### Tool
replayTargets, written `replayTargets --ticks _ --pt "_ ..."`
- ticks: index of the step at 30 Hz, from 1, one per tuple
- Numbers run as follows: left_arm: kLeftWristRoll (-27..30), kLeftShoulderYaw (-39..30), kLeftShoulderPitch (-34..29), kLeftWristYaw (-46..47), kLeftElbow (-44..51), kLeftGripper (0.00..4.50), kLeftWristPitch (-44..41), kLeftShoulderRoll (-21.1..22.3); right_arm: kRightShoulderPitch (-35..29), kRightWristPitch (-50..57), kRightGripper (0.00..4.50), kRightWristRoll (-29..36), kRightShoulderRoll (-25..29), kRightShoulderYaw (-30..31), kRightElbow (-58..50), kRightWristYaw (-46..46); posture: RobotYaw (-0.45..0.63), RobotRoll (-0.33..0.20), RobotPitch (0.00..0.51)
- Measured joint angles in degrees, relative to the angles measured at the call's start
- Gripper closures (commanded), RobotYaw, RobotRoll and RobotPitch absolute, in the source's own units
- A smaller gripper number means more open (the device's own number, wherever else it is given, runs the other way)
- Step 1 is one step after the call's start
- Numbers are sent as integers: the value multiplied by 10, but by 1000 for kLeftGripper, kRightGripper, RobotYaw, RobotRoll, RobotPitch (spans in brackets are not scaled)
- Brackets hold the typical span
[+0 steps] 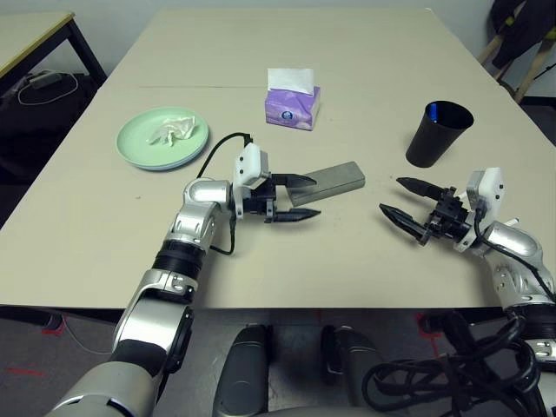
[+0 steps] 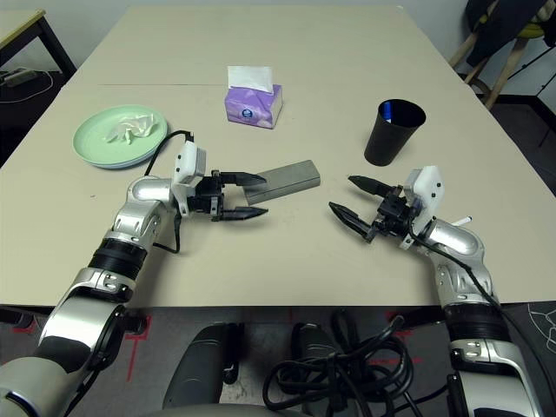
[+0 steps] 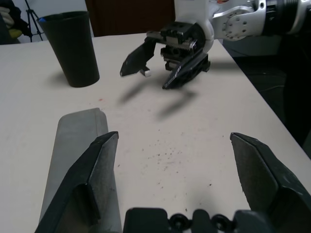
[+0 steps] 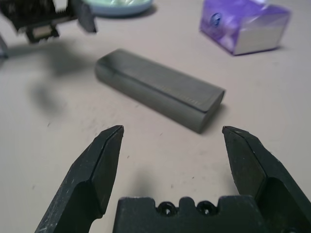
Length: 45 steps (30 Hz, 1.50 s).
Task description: Organize and tidy the items on the table.
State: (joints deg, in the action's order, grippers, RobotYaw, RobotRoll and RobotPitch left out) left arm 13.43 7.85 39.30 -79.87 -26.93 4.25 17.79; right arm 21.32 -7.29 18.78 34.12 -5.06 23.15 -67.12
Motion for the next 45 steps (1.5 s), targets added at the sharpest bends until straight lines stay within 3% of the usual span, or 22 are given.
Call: replayTargets --ticks 7,14,20,25,30,45 --pt "11 1 -5 -3 18 25 -26 2 85 -55 0 -87 116 71 62 -115 89 0 123" --pt "13 3 -7 3 18 25 -26 -9 180 -172 0 -164 183 155 176 -233 100 0 135" --pt "13 3 -21 12 28 25 -27 -9 235 -238 0 -181 237 263 241 -251 98 0 145" --pt "15 4 -24 15 39 25 -28 -9 293 -278 0 -212 252 314 294 -251 91 0 152" --pt "15 7 -27 24 39 25 -31 -10 323 -299 0 -257 250 317 324 -252 91 0 161" --pt "15 7 -43 60 59 25 -37 -6 339 -400 0 -357 240 320 360 -237 105 0 171"
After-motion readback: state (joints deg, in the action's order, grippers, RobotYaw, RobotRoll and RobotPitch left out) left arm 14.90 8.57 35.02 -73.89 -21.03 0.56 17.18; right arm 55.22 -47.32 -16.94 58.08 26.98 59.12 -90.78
